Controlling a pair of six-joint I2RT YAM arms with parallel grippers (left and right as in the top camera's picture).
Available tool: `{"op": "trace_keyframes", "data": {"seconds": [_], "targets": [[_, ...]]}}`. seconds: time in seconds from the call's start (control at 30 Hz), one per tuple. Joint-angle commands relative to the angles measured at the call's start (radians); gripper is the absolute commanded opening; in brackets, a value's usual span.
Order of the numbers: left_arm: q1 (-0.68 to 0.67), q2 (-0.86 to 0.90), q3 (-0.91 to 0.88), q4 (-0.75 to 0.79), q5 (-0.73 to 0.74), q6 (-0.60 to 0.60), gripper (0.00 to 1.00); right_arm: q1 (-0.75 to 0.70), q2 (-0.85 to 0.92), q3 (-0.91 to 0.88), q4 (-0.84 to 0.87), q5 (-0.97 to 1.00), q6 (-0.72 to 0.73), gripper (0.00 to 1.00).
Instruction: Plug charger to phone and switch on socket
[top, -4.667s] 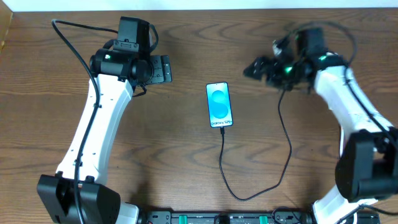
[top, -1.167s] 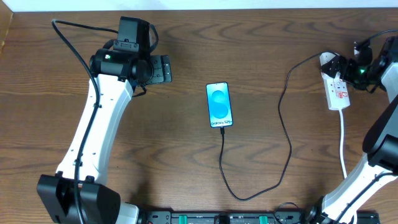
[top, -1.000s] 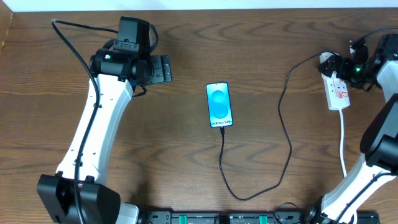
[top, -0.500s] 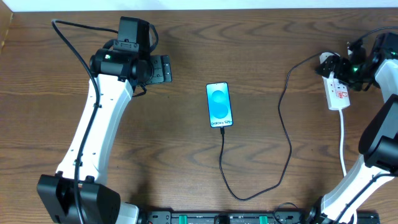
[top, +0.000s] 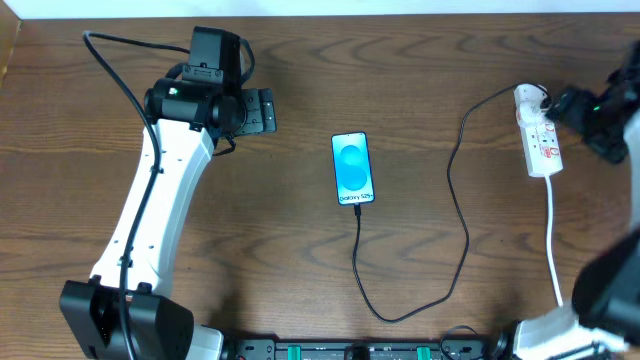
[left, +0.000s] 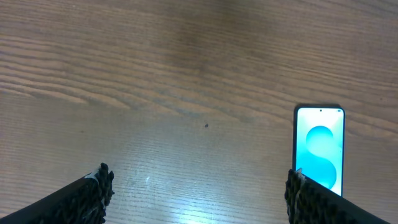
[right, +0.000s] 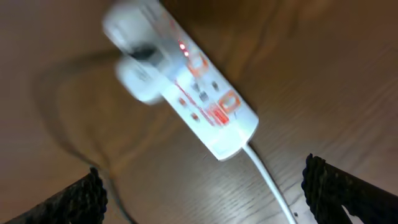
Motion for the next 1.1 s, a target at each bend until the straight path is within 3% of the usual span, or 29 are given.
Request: {"op": "trace_keyframes", "data": {"seconds": [0.0, 0.17, 0.9, 1.07], "targets": [[0.0, -0.013, -0.001, -0.006, -0.017, 0.017, 0.9, -0.001, -0.116, 0.005, 0.008, 0.031, 0.032, 0.99], [0.0, -0.013, -0.001, -0.006, -0.017, 0.017, 0.9, -0.001, -0.181, 0.005, 0.006, 0.031, 0.032, 0.99], [-0.002, -0.014, -0.002, -0.042, -0.018, 0.017, 0.9, -0.001, -0.181, 0.005, 0.005, 0.031, 0.032, 0.99], [-0.057, -0.038, -0.051, -0.043, -0.089, 0.017, 0.9, -0.001, -0.181, 0.005, 0.005, 0.031, 0.032, 0.99]]}}
